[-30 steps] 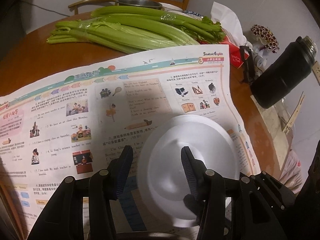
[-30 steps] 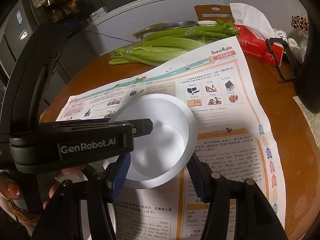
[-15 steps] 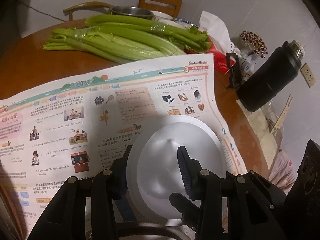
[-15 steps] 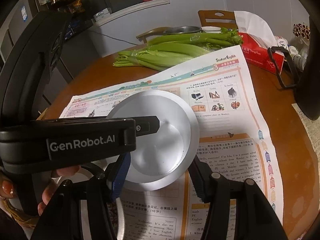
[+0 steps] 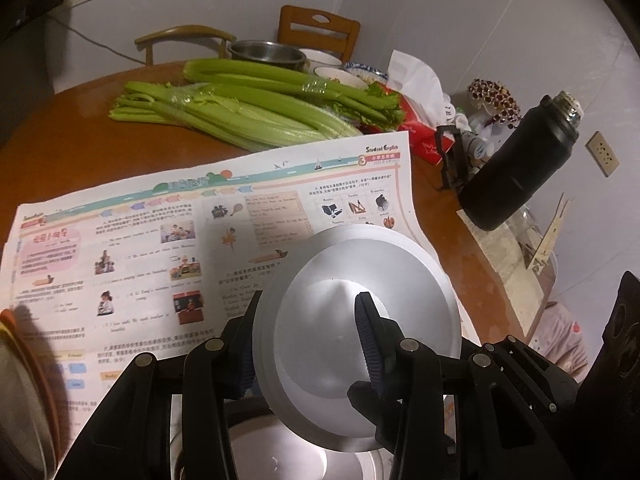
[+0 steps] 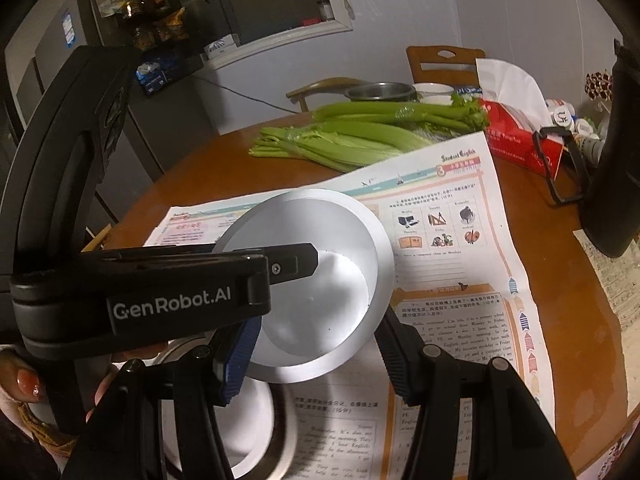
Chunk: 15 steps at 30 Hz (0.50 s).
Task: Organize plates and bowls
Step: 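Carry the second paper bowl with the left gripper into the nested bowls, release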
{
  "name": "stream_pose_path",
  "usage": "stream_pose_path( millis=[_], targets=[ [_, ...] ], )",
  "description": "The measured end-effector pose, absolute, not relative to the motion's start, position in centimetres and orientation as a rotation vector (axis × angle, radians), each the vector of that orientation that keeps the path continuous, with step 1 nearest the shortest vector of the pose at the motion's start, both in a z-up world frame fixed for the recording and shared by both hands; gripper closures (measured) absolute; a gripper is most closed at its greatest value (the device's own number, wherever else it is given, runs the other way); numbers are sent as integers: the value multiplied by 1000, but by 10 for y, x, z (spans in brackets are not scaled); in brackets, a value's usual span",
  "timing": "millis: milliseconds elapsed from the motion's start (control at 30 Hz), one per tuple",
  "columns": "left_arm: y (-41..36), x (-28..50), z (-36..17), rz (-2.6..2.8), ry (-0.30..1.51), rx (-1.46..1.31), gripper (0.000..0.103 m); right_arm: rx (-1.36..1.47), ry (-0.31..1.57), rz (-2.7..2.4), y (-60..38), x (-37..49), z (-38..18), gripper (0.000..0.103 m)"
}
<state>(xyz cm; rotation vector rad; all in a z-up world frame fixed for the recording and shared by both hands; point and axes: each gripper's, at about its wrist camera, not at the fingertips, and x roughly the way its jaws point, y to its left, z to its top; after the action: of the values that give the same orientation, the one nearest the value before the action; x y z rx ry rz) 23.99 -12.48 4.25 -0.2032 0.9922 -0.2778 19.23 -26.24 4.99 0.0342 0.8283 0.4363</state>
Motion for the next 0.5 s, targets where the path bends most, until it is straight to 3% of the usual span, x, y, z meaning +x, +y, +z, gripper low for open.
stream_pose_path(
  millis=[500],
  targets=[
    [-105, 187, 71, -259, 926, -208, 58, 1, 767, 472, -243, 147, 76, 46]
  ],
)
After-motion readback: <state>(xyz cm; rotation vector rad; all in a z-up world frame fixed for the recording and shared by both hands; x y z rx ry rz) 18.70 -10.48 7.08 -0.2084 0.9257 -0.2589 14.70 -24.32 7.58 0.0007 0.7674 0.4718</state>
